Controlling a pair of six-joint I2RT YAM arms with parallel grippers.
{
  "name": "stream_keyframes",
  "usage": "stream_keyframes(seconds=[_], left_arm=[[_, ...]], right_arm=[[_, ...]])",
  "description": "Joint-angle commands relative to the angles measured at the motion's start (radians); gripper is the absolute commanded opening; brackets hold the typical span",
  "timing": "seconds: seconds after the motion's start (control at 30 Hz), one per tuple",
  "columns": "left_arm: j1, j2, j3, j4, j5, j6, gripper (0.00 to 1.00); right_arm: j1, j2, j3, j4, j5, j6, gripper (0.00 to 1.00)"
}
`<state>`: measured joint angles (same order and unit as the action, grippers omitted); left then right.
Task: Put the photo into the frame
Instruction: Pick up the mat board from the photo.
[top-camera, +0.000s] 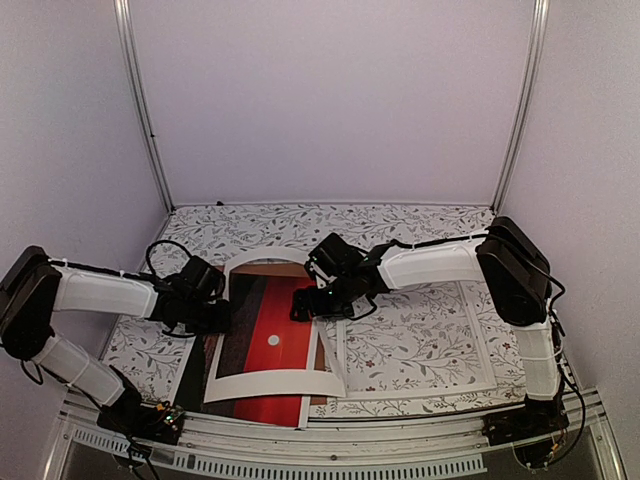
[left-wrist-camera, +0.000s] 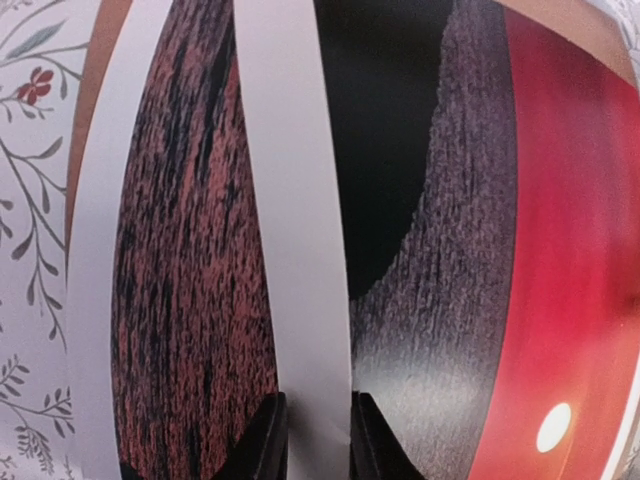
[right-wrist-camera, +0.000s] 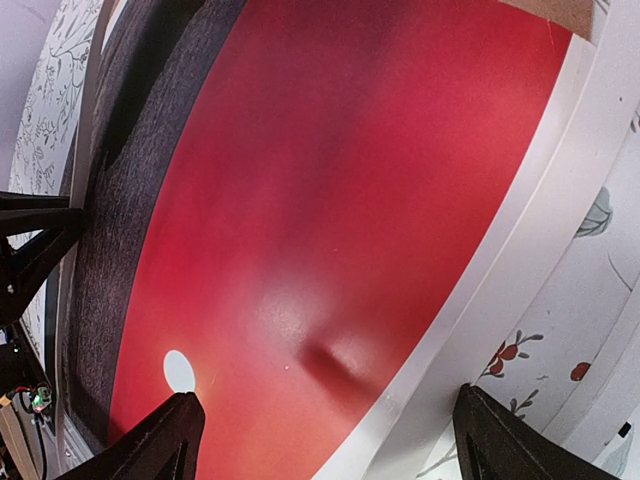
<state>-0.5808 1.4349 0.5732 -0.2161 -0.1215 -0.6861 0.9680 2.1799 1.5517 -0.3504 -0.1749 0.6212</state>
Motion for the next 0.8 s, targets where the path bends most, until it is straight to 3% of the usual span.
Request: stream_keyframes(seconds=[0.0, 0.6, 0.77], left_arm=[[-0.032, 0.032, -0.001, -0.128, -0.037, -0.013, 0.2], [-0.034, -0.03, 0.078, -0.212, -0.098, 0.012, 0.0], [-0.035, -0.036, 0.109, -0.24, -0.119, 0.024, 0.0]], right_arm=[[0.006, 0.085, -0.036, -0.059, -0.042, 0.017, 0.9], [-0.01, -0.033, -0.035, -0.083, 0.002, -0.036, 0.92], [-0.015, -0.065, -0.035, -0.1, 0.02, -0.047, 0.93]])
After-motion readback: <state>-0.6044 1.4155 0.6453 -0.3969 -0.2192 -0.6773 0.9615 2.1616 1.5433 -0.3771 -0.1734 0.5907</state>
